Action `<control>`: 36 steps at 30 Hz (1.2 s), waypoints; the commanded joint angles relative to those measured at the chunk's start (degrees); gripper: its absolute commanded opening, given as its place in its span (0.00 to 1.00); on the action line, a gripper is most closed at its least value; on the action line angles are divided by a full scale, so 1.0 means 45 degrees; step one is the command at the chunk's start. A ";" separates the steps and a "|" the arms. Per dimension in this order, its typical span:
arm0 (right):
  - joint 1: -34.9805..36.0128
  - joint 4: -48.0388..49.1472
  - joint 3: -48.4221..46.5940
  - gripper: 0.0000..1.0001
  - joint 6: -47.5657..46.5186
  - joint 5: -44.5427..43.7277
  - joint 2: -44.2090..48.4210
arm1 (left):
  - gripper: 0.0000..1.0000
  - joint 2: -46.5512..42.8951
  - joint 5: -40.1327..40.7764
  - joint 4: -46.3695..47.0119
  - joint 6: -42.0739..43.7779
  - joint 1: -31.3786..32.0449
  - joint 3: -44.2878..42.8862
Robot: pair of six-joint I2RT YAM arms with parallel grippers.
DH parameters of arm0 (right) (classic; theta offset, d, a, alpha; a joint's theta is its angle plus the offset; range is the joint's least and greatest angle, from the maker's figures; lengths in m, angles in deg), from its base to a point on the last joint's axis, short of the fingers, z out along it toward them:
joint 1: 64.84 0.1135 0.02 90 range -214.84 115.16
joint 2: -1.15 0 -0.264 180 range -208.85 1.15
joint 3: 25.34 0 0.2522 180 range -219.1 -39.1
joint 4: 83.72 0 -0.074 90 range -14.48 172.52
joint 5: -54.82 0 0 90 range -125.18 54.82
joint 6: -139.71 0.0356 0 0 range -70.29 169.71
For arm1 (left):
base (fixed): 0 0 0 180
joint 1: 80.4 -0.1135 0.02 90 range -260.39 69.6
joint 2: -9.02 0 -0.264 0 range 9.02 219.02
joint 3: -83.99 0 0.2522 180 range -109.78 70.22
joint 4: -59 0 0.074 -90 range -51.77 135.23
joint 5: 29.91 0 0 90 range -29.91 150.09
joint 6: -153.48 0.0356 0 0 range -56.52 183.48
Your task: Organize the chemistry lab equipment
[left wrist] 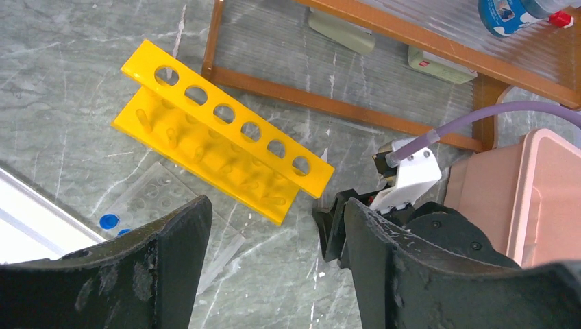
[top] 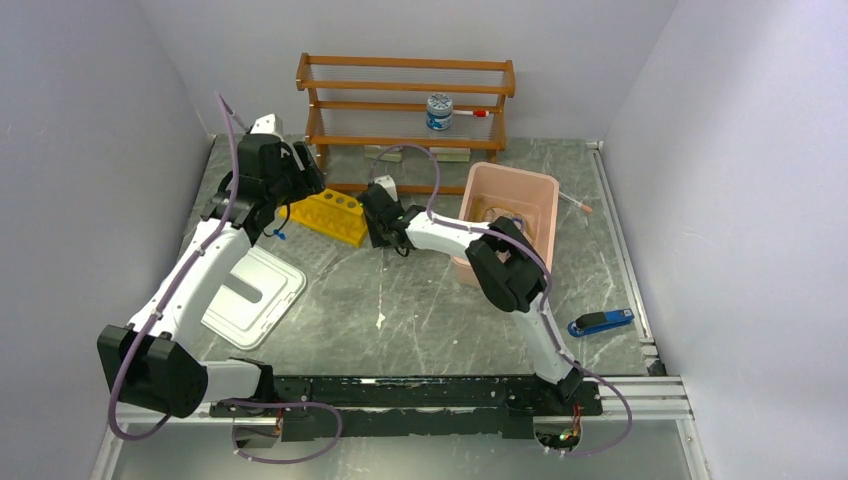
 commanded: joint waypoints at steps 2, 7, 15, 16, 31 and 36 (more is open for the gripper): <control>0.0185 -0.0525 -0.0234 0.36 0.0026 -0.0779 -0.0699 | 0.74 -0.0301 -0.0276 -0.0158 0.0149 -0.0073 -0.0169; 0.0026 -0.0368 -0.0075 0.17 0.0053 -0.0053 -0.1126 | 0.72 -0.0124 -0.0403 -0.0417 -0.0268 -0.0073 -0.0381; -0.0492 0.0813 0.1165 0.01 -0.0348 0.0910 0.0517 | 0.78 0.0191 -0.1240 -0.0878 -0.1061 -0.0238 -0.0674; -0.0508 0.1020 0.1350 0.01 -0.0458 0.1000 0.0903 | 0.79 0.0318 -0.1555 -0.0987 -0.1194 -0.0306 -0.0786; -0.0522 0.4774 0.5812 0.02 -0.2586 0.4980 0.7687 | 0.80 0.1678 -1.0258 0.1894 -0.3385 -0.0620 -0.0848; -0.0546 0.4601 0.5717 0.03 -0.3502 0.6379 0.8165 | 0.79 0.2513 -1.1355 0.0850 -0.3122 -0.0601 -0.1080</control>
